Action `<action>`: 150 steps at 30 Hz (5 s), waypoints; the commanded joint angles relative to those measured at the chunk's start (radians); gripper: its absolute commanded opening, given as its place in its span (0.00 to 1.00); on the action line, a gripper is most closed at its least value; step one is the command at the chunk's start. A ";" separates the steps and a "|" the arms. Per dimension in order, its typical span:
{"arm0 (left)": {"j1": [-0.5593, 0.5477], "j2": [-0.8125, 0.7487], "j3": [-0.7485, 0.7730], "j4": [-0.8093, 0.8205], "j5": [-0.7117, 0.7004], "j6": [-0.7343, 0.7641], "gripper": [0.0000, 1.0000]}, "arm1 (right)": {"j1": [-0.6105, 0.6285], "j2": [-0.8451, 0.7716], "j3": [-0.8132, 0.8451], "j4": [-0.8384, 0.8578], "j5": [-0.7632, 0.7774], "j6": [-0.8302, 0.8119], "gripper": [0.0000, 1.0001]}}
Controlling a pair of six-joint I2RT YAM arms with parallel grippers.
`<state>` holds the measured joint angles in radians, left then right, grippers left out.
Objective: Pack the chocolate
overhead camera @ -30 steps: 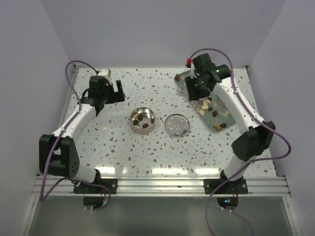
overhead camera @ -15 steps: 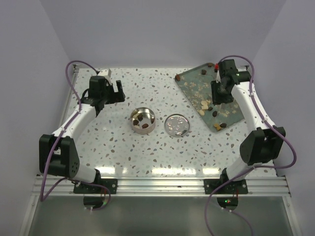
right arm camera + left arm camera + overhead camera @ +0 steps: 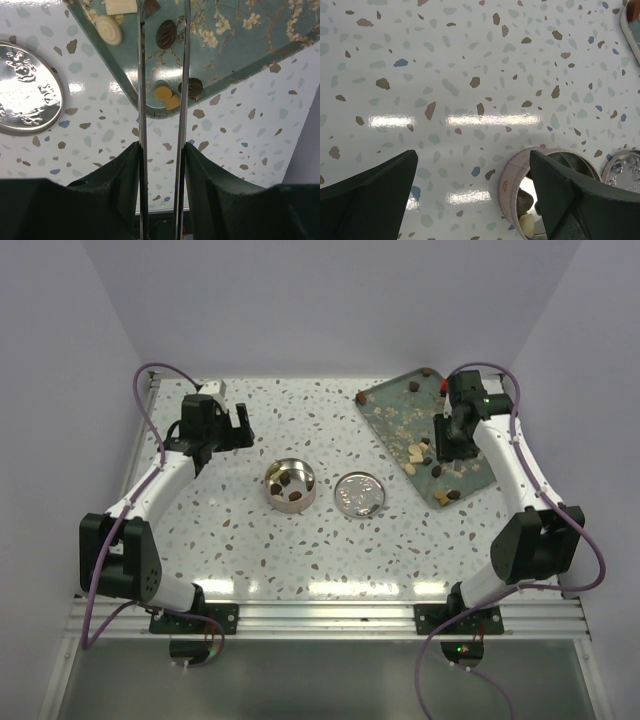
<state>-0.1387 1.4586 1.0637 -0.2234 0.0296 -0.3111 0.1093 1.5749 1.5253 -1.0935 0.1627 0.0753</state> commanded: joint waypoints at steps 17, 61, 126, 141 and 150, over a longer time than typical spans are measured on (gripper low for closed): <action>-0.006 0.000 0.024 0.022 0.000 0.010 1.00 | -0.003 -0.019 -0.067 0.040 -0.046 0.011 0.41; -0.006 -0.017 0.050 -0.011 -0.016 0.014 1.00 | 0.549 0.255 0.553 -0.103 -0.127 0.120 0.24; 0.028 0.065 0.073 0.009 0.003 -0.023 1.00 | 0.441 0.468 0.515 0.072 -0.132 0.012 0.40; 0.025 0.072 0.065 -0.002 -0.003 -0.006 1.00 | 0.444 0.433 0.526 0.061 -0.132 0.014 0.40; -0.056 0.055 -0.017 -0.048 -0.026 -0.019 1.00 | 0.443 0.436 0.565 0.038 -0.126 0.012 0.40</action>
<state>-0.1524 1.5265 1.0828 -0.2325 0.0093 -0.3225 0.5507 2.0521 2.0293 -1.0473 0.0357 0.0868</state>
